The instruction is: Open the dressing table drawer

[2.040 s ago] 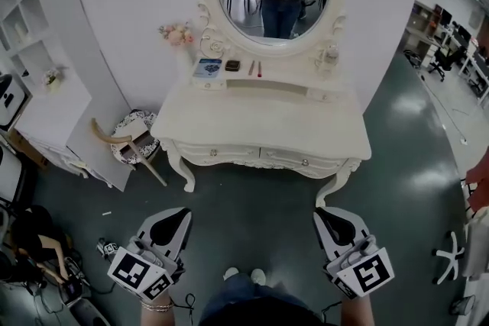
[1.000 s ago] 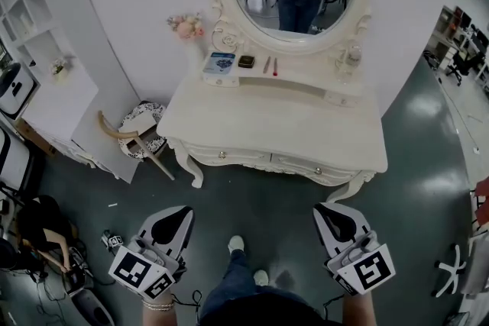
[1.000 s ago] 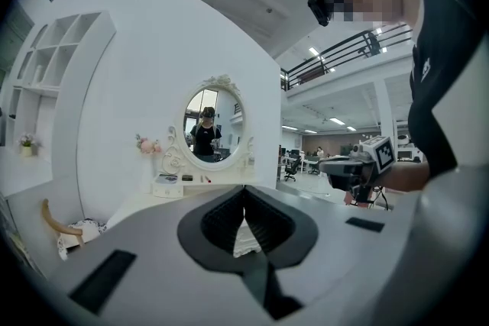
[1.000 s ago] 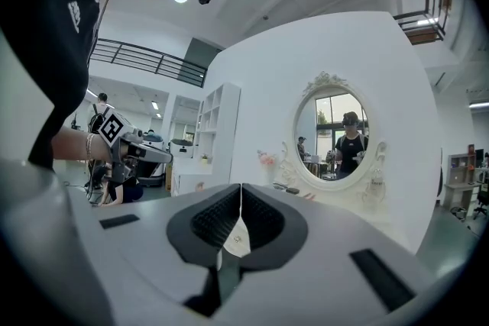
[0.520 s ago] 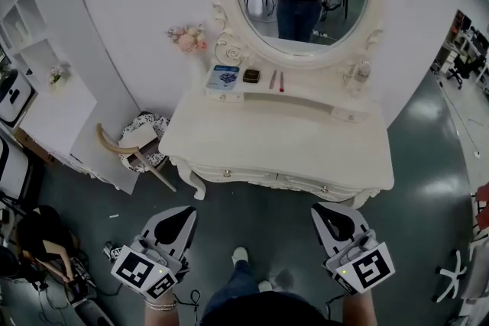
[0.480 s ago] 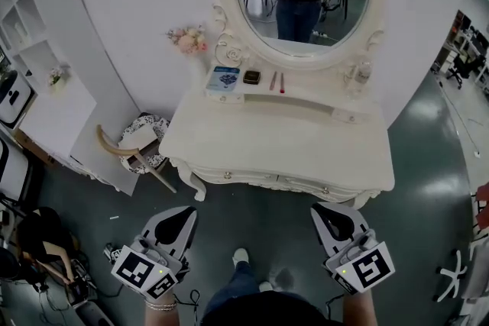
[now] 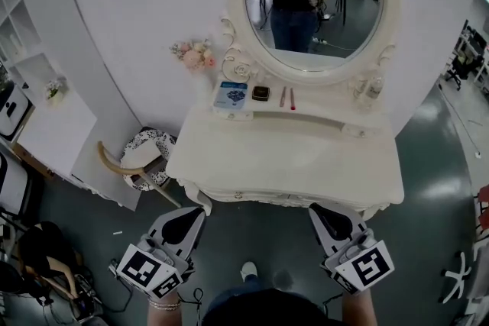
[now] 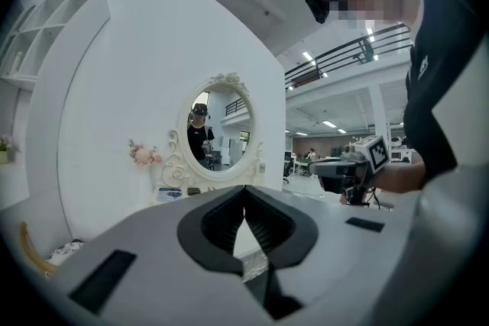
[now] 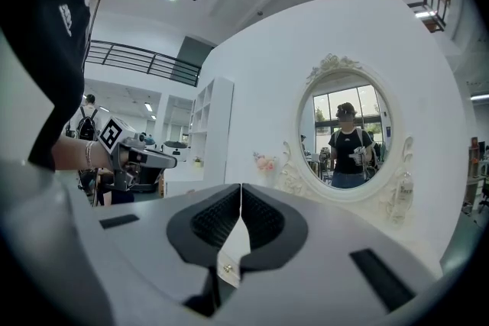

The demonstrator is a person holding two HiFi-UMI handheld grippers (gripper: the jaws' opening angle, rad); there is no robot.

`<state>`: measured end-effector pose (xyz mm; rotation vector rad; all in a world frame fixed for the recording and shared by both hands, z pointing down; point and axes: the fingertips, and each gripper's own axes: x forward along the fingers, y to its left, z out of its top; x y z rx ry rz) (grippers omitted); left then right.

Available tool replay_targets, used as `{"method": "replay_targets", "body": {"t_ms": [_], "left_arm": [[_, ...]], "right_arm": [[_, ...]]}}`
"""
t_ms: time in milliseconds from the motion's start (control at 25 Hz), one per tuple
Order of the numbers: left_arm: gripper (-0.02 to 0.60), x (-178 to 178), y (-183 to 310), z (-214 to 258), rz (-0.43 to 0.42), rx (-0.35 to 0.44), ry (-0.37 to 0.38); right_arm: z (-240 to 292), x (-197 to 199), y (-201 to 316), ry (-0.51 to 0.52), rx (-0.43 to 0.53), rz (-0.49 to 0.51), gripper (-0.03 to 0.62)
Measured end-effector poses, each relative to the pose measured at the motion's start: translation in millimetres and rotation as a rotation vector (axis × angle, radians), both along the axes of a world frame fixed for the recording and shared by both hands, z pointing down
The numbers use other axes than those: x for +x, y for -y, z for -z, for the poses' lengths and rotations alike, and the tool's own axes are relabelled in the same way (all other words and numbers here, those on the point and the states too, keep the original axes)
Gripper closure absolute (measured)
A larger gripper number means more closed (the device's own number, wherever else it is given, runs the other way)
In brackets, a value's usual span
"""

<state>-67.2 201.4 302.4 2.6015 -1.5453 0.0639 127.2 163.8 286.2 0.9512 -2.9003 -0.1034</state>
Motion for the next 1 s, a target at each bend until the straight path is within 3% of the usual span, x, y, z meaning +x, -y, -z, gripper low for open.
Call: {"method": "replay_targets", "body": {"t_ms": [440,1000], "left_arm": [[0.565,-39,26,-12,-0.011,-0.011,-0.006],[0.565,-57,34,-34,0.041,-0.065,-0.037]], "right_arm": [[-2,-45,25,0.03,-0.005,0.002,0.576],[-28,-49,46,-0.038,-0.086,-0.019,0.576]]}}
